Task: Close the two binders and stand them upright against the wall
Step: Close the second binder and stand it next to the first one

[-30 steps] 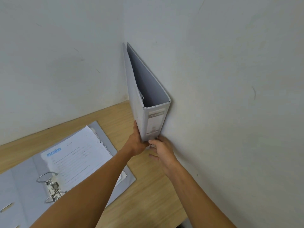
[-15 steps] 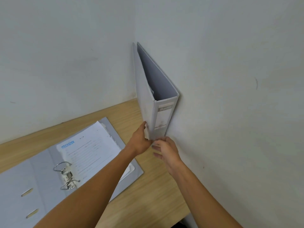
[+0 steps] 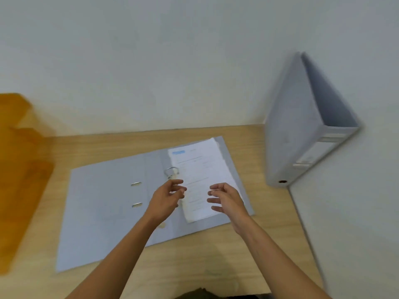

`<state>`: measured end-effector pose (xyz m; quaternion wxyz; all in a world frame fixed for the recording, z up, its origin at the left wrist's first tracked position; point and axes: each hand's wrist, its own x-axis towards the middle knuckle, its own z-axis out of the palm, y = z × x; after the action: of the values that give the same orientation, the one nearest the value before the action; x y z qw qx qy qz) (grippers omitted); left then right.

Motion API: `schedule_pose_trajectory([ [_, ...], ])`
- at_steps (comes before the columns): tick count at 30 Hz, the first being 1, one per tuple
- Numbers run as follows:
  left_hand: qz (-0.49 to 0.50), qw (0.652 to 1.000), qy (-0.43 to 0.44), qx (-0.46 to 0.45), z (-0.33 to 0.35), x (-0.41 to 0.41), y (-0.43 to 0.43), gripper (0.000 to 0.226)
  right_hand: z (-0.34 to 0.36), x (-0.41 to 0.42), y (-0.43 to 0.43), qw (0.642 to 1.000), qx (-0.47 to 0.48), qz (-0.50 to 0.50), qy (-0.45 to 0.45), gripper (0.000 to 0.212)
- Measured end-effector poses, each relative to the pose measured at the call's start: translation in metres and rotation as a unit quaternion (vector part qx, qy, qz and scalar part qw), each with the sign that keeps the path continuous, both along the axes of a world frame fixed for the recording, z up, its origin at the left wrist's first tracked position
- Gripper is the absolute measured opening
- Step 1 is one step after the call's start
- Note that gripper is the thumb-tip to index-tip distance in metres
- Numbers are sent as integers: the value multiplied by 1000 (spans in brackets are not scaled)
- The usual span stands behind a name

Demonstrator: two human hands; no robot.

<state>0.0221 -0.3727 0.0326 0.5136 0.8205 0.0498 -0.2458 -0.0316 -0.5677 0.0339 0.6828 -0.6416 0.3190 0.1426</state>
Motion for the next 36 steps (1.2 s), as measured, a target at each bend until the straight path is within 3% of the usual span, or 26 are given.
schedule_pose_trajectory([
  [6,119,991,40,53,-18,-23,129,34,-21,8,99,991,-34,130,23,21],
  [13,215,967,71,117,-40,-30,225,55,-27,25,186,974,-60,220,18,29],
  [17,269,934,130,196,-53,-37,261,76,-40,29,212,965,-83,241,53,35],
  [23,311,920,162,178,-67,-36,296,81,-61,27,245,964,-58,239,104,45],
  [28,281,944,171,5,-60,-18,331,52,-57,40,262,967,-51,232,93,43],
  [32,193,962,158,-109,-29,2,341,48,-40,62,272,966,-63,244,60,36],
  [34,177,945,157,-227,-11,11,334,49,-28,72,279,966,-49,249,48,36],
  [36,169,906,162,-353,6,21,322,59,-14,79,285,968,-27,249,33,38],
])
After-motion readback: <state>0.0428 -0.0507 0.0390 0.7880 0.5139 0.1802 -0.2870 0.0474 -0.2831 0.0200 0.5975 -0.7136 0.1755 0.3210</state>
